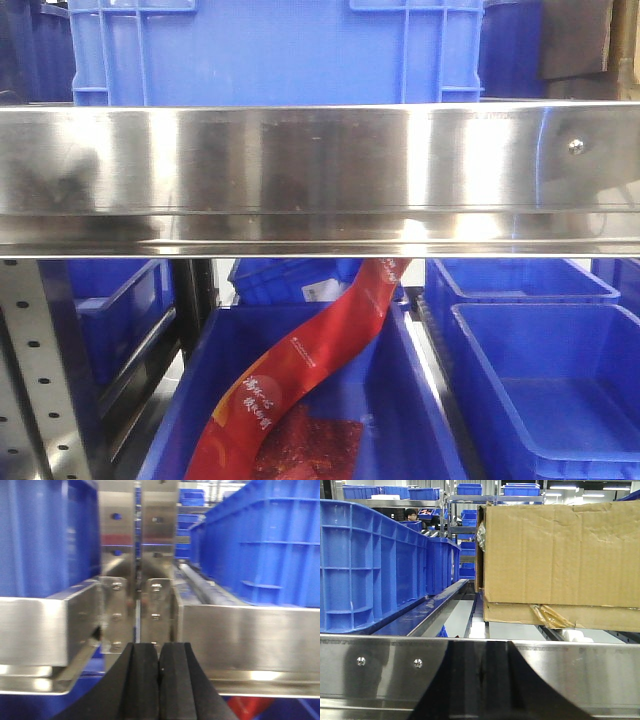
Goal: Grab block from conveyor and place in blue bin
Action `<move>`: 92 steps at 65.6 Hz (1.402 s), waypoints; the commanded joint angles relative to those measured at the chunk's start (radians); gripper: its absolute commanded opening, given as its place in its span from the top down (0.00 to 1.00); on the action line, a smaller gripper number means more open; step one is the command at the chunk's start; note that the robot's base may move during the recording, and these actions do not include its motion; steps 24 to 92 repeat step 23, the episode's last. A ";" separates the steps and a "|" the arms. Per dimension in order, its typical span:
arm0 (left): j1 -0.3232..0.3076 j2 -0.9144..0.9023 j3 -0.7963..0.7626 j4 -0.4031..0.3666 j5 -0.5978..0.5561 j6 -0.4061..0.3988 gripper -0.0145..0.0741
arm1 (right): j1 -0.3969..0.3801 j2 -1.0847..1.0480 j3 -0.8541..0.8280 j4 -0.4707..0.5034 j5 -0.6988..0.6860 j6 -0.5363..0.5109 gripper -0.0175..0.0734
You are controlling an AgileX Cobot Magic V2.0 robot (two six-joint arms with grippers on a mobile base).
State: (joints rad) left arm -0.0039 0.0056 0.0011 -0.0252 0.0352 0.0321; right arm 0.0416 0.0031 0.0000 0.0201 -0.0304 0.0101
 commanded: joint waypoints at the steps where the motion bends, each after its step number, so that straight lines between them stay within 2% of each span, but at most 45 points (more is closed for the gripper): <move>1: -0.047 -0.006 -0.001 0.003 -0.010 -0.005 0.96 | -0.004 -0.003 0.000 -0.007 -0.022 -0.003 0.99; 11: -0.112 -0.006 -0.001 0.003 -0.010 -0.005 0.96 | -0.004 -0.003 0.000 -0.007 -0.022 -0.003 0.99; 92: -0.100 -0.006 -0.001 0.003 -0.010 -0.005 0.96 | -0.004 -0.003 0.000 -0.007 -0.022 -0.003 0.99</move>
